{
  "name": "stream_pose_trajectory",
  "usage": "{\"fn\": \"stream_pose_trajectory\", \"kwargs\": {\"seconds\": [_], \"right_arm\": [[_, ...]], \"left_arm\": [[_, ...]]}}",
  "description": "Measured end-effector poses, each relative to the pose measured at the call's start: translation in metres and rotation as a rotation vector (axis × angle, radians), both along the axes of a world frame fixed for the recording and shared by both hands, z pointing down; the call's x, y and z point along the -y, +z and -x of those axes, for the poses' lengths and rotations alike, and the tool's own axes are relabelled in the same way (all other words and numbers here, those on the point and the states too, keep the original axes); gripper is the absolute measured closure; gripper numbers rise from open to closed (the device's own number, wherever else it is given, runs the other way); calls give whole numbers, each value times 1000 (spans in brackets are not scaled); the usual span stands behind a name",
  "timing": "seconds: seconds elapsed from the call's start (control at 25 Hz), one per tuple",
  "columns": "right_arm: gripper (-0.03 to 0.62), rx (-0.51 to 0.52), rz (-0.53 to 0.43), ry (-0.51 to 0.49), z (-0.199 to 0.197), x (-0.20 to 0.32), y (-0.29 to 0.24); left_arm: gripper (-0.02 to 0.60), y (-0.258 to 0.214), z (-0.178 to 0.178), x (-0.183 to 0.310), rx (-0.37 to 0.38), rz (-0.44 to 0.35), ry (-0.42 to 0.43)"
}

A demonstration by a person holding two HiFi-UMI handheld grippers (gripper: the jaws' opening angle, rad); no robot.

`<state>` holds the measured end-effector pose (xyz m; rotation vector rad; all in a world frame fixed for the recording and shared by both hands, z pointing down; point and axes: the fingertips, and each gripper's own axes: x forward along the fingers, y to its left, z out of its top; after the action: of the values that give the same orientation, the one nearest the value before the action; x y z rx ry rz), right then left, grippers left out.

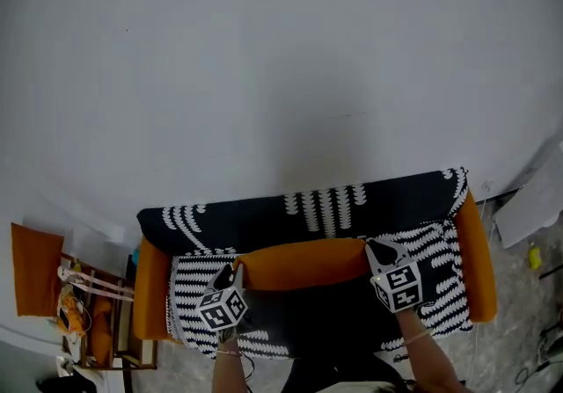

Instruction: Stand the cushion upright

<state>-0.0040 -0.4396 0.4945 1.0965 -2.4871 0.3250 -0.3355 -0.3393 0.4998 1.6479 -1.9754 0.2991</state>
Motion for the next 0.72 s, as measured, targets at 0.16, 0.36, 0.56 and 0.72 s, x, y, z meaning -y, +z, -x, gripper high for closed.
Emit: {"fn": "stream_pose_trajectory", "kwargs": {"seconds": [0.16,0.36,0.56,0.72], "right_arm": [[571,7,-13,8,9,19,-3],[563,18,-18,19,23,45,-7],[526,19,-15,41,31,76,-4],[530,11,-25,46,35,98,-3]], "left_arm": [[419,-1,8,19,-16,-14,12],[419,-4,20,49,-43,-27,31],[419,-4,29,79,-49,-29,46],[420,-5,33,101,-58,-42,57]]}}
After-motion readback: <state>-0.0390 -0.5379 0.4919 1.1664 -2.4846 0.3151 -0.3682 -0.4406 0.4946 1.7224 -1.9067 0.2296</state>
